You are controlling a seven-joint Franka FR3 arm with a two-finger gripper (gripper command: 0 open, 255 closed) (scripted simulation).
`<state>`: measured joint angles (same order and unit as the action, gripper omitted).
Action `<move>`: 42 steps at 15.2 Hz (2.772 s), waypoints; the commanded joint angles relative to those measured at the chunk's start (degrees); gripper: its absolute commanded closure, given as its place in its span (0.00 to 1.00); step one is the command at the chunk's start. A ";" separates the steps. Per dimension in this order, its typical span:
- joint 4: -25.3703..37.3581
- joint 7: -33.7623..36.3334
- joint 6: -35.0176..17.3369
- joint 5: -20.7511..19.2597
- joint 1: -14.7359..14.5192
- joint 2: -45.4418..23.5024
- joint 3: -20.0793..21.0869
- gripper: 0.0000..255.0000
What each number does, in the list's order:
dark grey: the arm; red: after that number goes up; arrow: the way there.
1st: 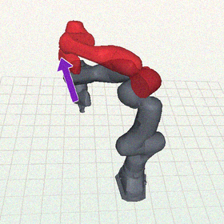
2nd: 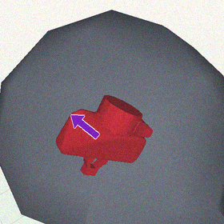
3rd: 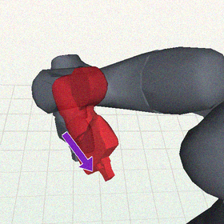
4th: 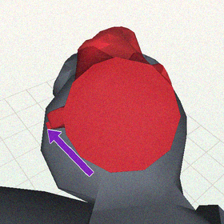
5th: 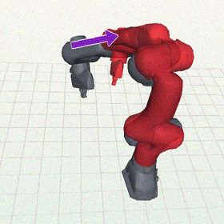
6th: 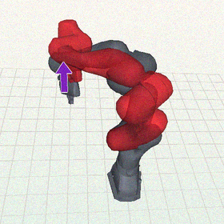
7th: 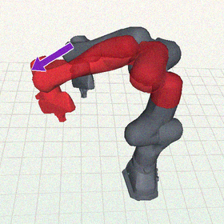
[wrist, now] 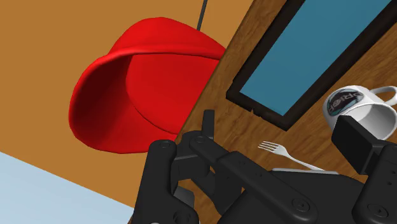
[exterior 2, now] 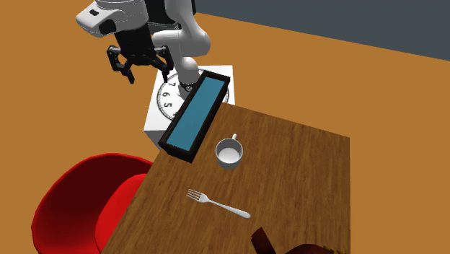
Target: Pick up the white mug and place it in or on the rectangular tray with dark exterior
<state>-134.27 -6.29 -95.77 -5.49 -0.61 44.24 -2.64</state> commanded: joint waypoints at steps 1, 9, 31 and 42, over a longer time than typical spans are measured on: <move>0.00 0.00 0.00 0.00 0.00 0.00 0.00 0.00; -6.86 6.42 -13.27 4.47 -2.41 -6.89 3.92 0.00; -7.09 17.94 -44.26 10.19 -7.17 -37.15 12.26 0.00; -7.56 18.12 -46.39 9.96 -7.16 -38.82 12.37 1.00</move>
<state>-141.83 11.83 -142.16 4.47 -7.78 5.42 9.73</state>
